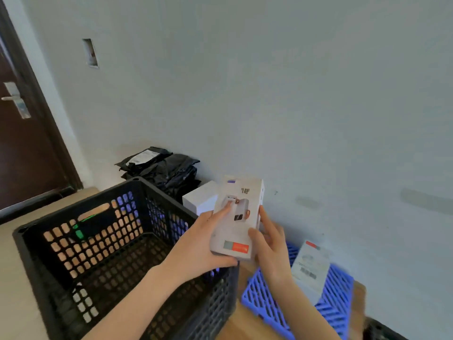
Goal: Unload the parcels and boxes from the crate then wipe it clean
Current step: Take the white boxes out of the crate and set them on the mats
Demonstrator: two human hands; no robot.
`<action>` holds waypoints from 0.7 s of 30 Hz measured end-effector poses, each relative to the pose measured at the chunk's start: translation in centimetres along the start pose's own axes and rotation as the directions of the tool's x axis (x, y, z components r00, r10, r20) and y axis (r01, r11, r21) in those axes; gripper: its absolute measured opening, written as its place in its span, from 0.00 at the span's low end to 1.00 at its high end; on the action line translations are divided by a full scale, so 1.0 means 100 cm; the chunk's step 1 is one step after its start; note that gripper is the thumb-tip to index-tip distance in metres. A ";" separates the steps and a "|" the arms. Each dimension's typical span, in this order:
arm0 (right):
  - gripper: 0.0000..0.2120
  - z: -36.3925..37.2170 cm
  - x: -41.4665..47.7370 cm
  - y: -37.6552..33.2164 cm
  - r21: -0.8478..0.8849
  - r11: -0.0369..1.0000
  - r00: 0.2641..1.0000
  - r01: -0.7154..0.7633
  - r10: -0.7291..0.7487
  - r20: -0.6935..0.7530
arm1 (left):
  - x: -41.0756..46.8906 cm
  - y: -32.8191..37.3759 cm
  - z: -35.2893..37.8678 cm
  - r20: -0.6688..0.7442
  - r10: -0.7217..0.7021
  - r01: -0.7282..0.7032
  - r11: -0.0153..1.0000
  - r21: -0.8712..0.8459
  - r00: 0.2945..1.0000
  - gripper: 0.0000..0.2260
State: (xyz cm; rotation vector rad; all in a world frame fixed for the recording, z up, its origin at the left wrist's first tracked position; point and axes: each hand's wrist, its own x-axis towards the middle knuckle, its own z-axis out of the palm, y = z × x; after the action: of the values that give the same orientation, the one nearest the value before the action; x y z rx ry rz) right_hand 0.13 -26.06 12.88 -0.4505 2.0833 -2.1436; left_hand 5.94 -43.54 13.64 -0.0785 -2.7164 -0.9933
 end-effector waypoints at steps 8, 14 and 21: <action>0.19 -0.110 -0.026 0.018 -0.019 0.997 0.975 -0.071 0.066 -0.210 | 0.045 0.057 0.109 0.117 0.099 -0.083 0.987 -0.139 0.988 0.46; 0.39 -0.159 -0.036 0.055 -0.087 0.976 0.972 -0.198 0.184 -0.146 | 0.067 0.055 0.176 0.224 0.136 -0.097 0.980 -0.176 0.965 0.45; 0.44 -0.184 -0.023 0.112 -0.266 0.926 0.960 -0.268 0.233 -0.158 | 0.098 0.034 0.233 0.380 0.126 -0.033 0.970 -0.242 0.916 0.45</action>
State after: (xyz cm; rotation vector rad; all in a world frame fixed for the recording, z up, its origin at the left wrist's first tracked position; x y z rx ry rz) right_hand -4.45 -8.32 1.28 -0.0669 2.3813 -1.7775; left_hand -8.00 -26.34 0.99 -0.4789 -2.8978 -1.3973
